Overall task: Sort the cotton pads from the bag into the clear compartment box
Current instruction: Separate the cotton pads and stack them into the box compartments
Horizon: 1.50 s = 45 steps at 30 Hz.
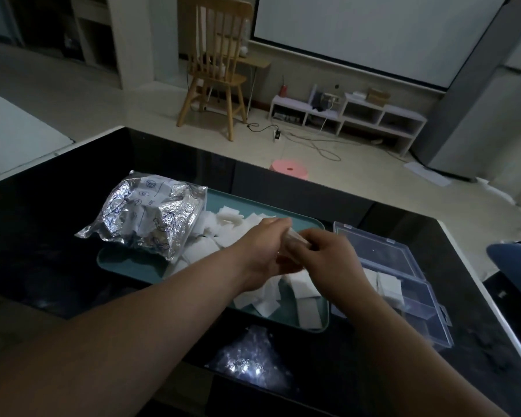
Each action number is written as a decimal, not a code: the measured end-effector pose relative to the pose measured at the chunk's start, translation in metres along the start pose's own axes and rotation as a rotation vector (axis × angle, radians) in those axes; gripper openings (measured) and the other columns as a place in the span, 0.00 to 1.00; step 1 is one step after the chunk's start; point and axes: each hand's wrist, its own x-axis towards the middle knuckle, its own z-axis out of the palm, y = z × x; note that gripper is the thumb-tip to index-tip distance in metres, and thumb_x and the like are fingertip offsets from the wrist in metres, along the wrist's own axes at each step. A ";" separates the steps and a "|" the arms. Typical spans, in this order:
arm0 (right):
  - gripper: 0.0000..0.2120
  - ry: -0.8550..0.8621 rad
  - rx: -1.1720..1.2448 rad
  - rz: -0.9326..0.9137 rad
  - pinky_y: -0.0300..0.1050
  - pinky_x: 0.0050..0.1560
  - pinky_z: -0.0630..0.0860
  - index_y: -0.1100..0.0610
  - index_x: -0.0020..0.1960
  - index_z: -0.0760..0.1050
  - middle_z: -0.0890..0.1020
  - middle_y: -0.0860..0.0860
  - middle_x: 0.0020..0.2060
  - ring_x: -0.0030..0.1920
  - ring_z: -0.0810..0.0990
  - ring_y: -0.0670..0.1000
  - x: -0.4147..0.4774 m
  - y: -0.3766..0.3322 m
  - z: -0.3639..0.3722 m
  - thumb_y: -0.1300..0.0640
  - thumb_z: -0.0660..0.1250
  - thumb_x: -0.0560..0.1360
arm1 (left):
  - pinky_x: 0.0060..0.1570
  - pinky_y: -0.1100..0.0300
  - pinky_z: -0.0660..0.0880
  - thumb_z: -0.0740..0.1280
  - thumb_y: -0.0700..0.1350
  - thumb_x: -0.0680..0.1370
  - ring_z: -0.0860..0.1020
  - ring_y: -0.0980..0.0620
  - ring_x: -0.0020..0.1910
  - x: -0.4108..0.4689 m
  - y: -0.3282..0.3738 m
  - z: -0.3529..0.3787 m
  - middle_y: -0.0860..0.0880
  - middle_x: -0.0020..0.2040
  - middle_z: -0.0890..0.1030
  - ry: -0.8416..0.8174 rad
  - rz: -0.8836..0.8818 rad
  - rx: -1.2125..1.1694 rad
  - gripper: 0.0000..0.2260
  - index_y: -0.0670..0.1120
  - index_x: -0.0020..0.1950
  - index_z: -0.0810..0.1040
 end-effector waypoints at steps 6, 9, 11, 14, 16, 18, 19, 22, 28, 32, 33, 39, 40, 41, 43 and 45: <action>0.09 -0.009 0.097 0.016 0.34 0.37 0.76 0.44 0.49 0.84 0.86 0.41 0.38 0.40 0.83 0.41 -0.001 0.000 -0.008 0.52 0.66 0.84 | 0.48 0.45 0.84 0.61 0.43 0.84 0.84 0.39 0.48 0.000 0.003 -0.006 0.36 0.54 0.82 0.107 -0.006 -0.140 0.11 0.41 0.63 0.76; 0.10 0.190 -0.041 0.004 0.34 0.38 0.76 0.43 0.47 0.82 0.82 0.42 0.37 0.42 0.82 0.44 0.000 0.000 -0.003 0.51 0.65 0.84 | 0.46 0.48 0.83 0.62 0.47 0.85 0.85 0.38 0.49 0.000 0.000 -0.005 0.34 0.57 0.82 0.069 -0.042 -0.216 0.15 0.40 0.67 0.75; 0.13 0.194 -0.256 -0.118 0.37 0.39 0.74 0.45 0.44 0.81 0.80 0.42 0.36 0.40 0.79 0.45 0.001 -0.003 0.003 0.50 0.64 0.84 | 0.47 0.49 0.83 0.61 0.52 0.85 0.86 0.43 0.48 -0.001 -0.002 0.001 0.38 0.55 0.84 0.000 -0.048 -0.242 0.17 0.41 0.67 0.75; 0.14 -0.025 -0.254 -0.190 0.49 0.41 0.78 0.49 0.43 0.82 0.82 0.46 0.36 0.38 0.80 0.46 0.001 -0.005 0.008 0.49 0.63 0.84 | 0.41 0.55 0.82 0.60 0.50 0.86 0.83 0.51 0.40 -0.003 -0.004 0.006 0.45 0.44 0.84 0.030 0.003 -0.204 0.13 0.43 0.64 0.75; 0.10 -0.033 -0.068 -0.087 0.44 0.43 0.79 0.47 0.52 0.83 0.85 0.44 0.42 0.42 0.83 0.43 0.004 -0.005 -0.005 0.49 0.63 0.84 | 0.35 0.57 0.81 0.61 0.46 0.86 0.81 0.50 0.37 -0.003 0.000 0.002 0.44 0.43 0.81 0.111 0.016 -0.223 0.10 0.44 0.63 0.75; 0.06 0.018 -0.115 -0.037 0.37 0.42 0.77 0.47 0.57 0.81 0.84 0.42 0.46 0.41 0.82 0.42 0.006 0.004 -0.023 0.51 0.65 0.84 | 0.30 0.61 0.77 0.63 0.46 0.85 0.77 0.49 0.36 0.000 0.003 -0.007 0.44 0.42 0.77 0.197 -0.001 -0.180 0.11 0.45 0.66 0.76; 0.06 -0.001 -0.208 -0.018 0.36 0.42 0.76 0.47 0.58 0.80 0.83 0.41 0.47 0.42 0.81 0.41 0.006 0.011 -0.031 0.52 0.66 0.83 | 0.27 0.63 0.73 0.64 0.45 0.84 0.75 0.50 0.34 0.001 0.003 -0.010 0.46 0.39 0.75 0.217 -0.015 -0.154 0.12 0.46 0.67 0.76; 0.13 -0.244 -0.537 0.014 0.46 0.59 0.77 0.45 0.63 0.78 0.82 0.43 0.55 0.56 0.81 0.46 -0.001 0.029 -0.031 0.53 0.70 0.79 | 0.24 0.66 0.65 0.67 0.44 0.81 0.72 0.53 0.28 0.004 -0.001 -0.010 0.48 0.35 0.74 0.235 -0.062 -0.091 0.12 0.46 0.65 0.76; 0.17 -0.387 -0.859 -0.047 0.56 0.67 0.65 0.43 0.64 0.73 0.81 0.45 0.60 0.63 0.76 0.52 -0.008 0.042 -0.010 0.41 0.68 0.78 | 0.24 0.65 0.64 0.66 0.41 0.81 0.71 0.51 0.29 -0.001 -0.006 -0.005 0.46 0.36 0.77 0.241 -0.094 -0.032 0.10 0.43 0.61 0.77; 0.09 -0.345 -0.830 -0.017 0.53 0.67 0.65 0.48 0.55 0.76 0.84 0.47 0.51 0.56 0.79 0.53 -0.009 0.045 -0.010 0.45 0.61 0.82 | 0.29 0.64 0.63 0.65 0.41 0.81 0.71 0.52 0.28 -0.001 -0.010 -0.008 0.45 0.38 0.78 0.252 -0.076 0.032 0.09 0.43 0.61 0.76; 0.08 -0.327 -0.788 0.013 0.53 0.65 0.66 0.49 0.53 0.76 0.84 0.49 0.50 0.54 0.80 0.54 -0.009 0.044 -0.011 0.48 0.60 0.83 | 0.29 0.64 0.63 0.64 0.41 0.81 0.71 0.52 0.28 0.000 -0.012 -0.009 0.45 0.39 0.78 0.258 -0.070 0.055 0.09 0.43 0.61 0.76; 0.09 -0.202 -0.674 0.043 0.54 0.57 0.77 0.54 0.50 0.78 0.83 0.51 0.44 0.47 0.81 0.56 -0.009 0.038 -0.019 0.53 0.60 0.82 | 0.30 0.62 0.68 0.63 0.42 0.82 0.73 0.52 0.31 0.002 -0.026 -0.001 0.44 0.44 0.78 0.219 -0.047 0.194 0.03 0.47 0.54 0.74; 0.09 -0.181 -0.650 0.044 0.54 0.55 0.78 0.53 0.49 0.78 0.83 0.51 0.43 0.46 0.81 0.55 -0.009 0.038 -0.017 0.52 0.61 0.81 | 0.31 0.61 0.68 0.62 0.42 0.82 0.73 0.52 0.32 0.002 -0.027 0.001 0.44 0.44 0.77 0.208 -0.039 0.213 0.02 0.48 0.52 0.73; 0.08 -0.153 -0.603 0.047 0.55 0.52 0.79 0.53 0.47 0.77 0.82 0.51 0.41 0.43 0.81 0.55 -0.008 0.037 -0.015 0.52 0.62 0.81 | 0.31 0.61 0.68 0.62 0.42 0.82 0.74 0.52 0.33 0.003 -0.029 0.002 0.44 0.44 0.77 0.196 -0.023 0.223 0.03 0.48 0.50 0.72; 0.08 -0.086 -0.458 0.074 0.52 0.42 0.79 0.55 0.44 0.77 0.81 0.51 0.37 0.39 0.80 0.54 -0.007 0.034 -0.013 0.53 0.64 0.80 | 0.33 0.61 0.69 0.63 0.45 0.83 0.76 0.51 0.36 0.003 -0.031 0.005 0.43 0.47 0.77 0.161 0.003 0.224 0.04 0.48 0.50 0.71; 0.10 -0.029 -0.319 0.103 0.47 0.34 0.72 0.56 0.40 0.77 0.79 0.52 0.33 0.34 0.77 0.52 -0.007 0.029 -0.011 0.55 0.64 0.79 | 0.36 0.60 0.73 0.65 0.51 0.84 0.79 0.49 0.42 0.002 -0.033 0.006 0.42 0.52 0.77 0.128 0.018 0.209 0.09 0.47 0.57 0.71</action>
